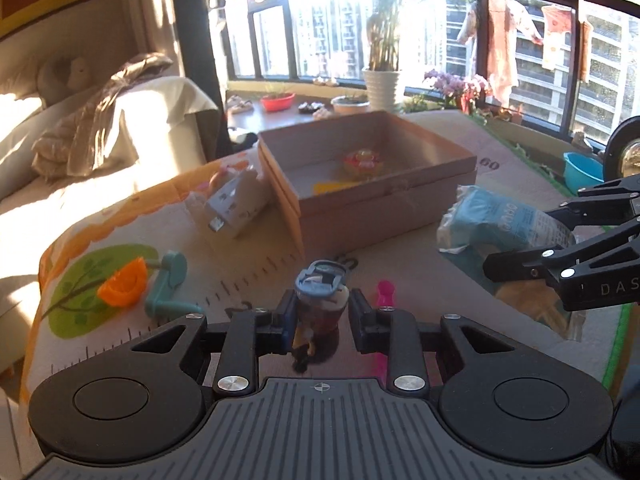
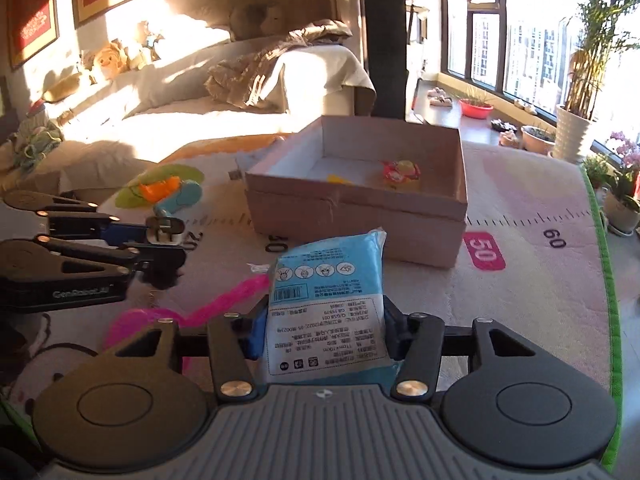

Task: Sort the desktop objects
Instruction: 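Grasp the small doll figure with the left gripper and lift it, then place the packet in the box with the right gripper while the left gripper drops the doll in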

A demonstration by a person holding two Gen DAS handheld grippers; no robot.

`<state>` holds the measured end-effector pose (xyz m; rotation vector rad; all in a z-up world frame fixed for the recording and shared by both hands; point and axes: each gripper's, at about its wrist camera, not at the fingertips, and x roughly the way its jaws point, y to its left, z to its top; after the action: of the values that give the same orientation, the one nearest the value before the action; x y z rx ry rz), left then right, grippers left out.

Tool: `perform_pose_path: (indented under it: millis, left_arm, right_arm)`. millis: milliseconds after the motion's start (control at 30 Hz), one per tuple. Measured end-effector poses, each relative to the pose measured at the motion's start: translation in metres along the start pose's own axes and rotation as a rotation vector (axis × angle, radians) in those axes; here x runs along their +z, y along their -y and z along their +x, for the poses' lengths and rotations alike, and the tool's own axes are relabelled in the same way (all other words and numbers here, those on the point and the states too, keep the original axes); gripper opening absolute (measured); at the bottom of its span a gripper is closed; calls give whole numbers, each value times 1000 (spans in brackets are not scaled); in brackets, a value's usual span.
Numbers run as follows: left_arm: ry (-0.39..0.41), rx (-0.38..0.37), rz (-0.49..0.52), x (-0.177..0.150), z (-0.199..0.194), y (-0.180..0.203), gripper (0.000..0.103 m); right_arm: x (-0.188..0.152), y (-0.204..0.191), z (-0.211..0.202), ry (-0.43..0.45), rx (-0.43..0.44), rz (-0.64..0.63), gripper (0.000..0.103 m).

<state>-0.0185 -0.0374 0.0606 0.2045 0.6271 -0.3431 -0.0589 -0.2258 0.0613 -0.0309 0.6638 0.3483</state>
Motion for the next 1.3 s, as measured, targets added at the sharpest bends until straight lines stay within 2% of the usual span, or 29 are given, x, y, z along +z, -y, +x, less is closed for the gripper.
perform_pose_path:
  millis: [133,233,400,500,533,567,633,733,767,933,1067,1133,1167,1300]
  left_arm:
    - [85,-22,27,26,-8,6,30]
    - [121,-37,29,50,0,4,30]
    - [158,-53,3,101,37,-9,30]
    - [131,-129,-68,129,75,-23,32]
    - [114,-153,-111,134,87,-30,37]
    - [92,-162,-158,136,96,-39,48]
    - [87,-153,-201,131,102,-52,58]
    - [101,-88,-149,107,93,-58,83]
    - [98,-76,-131,99,90,-57,87]
    - [55,-30,-86,54,75,-49,96]
    - [43,13,-82,24,70,-53,97]
    - [25,10,-113,11,70,-60,99]
    - [14,9,-140,4,70,-64,100]
    - [-11,28,-240,-16,69,-85,100]
  right_arm:
    - [33,10,-29,111,23,18,53]
    - [57,19,-31,166,-11,15,53]
    - [107,42,-10,203,-83,36,53]
    - [133,60,9,206,-96,84,53]
    - [139,64,16,202,-98,98,53]
    - [144,69,24,194,-98,109,53]
    - [149,74,46,162,-103,117,53]
    - [146,76,77,94,-99,106,53]
    - [144,73,91,69,-96,96,53]
    - [125,53,148,-95,-124,78,53]
    - [110,39,168,-193,-96,37,55]
    - [110,39,164,-216,-61,43,63]
    - [112,38,161,-222,-72,33,67]
    - [133,20,135,-164,-125,-71,71]
